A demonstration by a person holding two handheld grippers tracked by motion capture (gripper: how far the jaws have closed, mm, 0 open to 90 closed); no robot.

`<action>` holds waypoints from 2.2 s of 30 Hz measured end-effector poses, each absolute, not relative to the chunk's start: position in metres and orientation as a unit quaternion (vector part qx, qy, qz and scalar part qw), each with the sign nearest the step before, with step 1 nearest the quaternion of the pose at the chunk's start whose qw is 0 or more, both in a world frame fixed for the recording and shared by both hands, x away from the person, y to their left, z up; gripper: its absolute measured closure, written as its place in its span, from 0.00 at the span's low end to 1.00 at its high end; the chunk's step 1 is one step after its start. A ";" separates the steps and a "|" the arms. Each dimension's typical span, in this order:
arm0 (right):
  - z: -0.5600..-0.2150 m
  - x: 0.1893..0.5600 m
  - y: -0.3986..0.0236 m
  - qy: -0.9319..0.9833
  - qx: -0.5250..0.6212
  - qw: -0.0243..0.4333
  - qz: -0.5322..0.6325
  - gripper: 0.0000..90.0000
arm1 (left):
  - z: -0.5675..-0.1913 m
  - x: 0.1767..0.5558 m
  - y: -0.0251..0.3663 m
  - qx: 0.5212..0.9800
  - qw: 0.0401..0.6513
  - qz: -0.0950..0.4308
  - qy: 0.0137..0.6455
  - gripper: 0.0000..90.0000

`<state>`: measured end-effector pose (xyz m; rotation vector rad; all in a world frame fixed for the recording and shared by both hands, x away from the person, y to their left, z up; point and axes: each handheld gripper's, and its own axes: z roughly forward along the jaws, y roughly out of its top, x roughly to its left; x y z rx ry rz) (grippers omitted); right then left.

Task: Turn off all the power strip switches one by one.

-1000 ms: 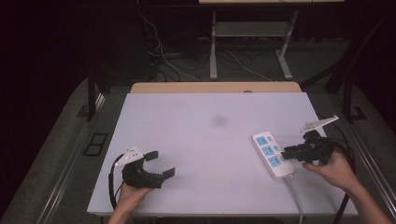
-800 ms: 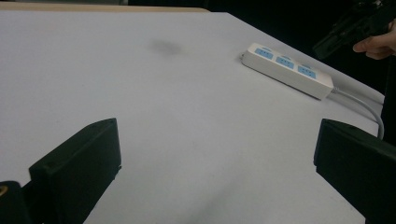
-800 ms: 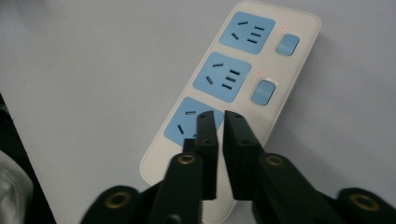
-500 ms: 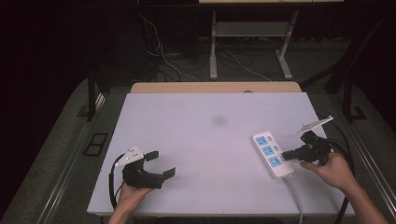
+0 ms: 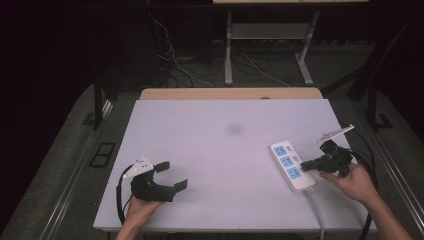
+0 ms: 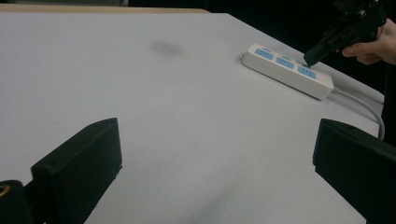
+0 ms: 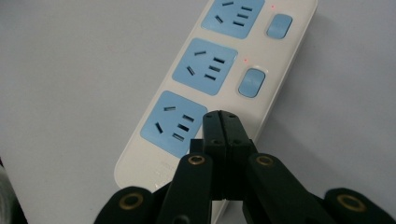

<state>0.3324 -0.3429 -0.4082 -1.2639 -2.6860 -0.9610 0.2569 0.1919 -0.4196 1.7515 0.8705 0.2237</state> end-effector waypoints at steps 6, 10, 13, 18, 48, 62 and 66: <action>-0.412 0.332 -0.342 -0.860 -0.404 0.008 -0.311 1.00 | -0.420 0.257 0.192 0.741 0.554 0.094 0.369 0.00; -0.415 0.331 -0.344 -0.853 -0.406 0.014 -0.327 1.00 | -0.420 0.257 0.191 0.741 0.553 0.093 0.368 0.00; -0.416 0.330 -0.346 -0.853 -0.402 0.012 -0.333 1.00 | -0.420 0.257 0.190 0.741 0.553 0.094 0.368 0.00; -0.416 0.327 -0.344 -0.857 -0.395 -0.001 -0.330 1.00 | -0.420 0.257 0.190 0.742 0.553 0.093 0.367 0.00; -0.415 0.323 -0.343 -0.854 -0.392 0.003 -0.342 1.00 | -0.420 0.260 0.177 0.768 0.537 0.096 0.336 0.01; -0.409 0.321 -0.339 -0.865 -0.382 0.001 -0.326 1.00 | -0.419 0.259 0.171 0.774 0.537 0.086 0.326 0.02; -0.399 0.322 -0.340 -0.865 -0.379 0.000 -0.329 1.00 | -0.419 0.259 0.172 0.773 0.537 0.086 0.326 0.01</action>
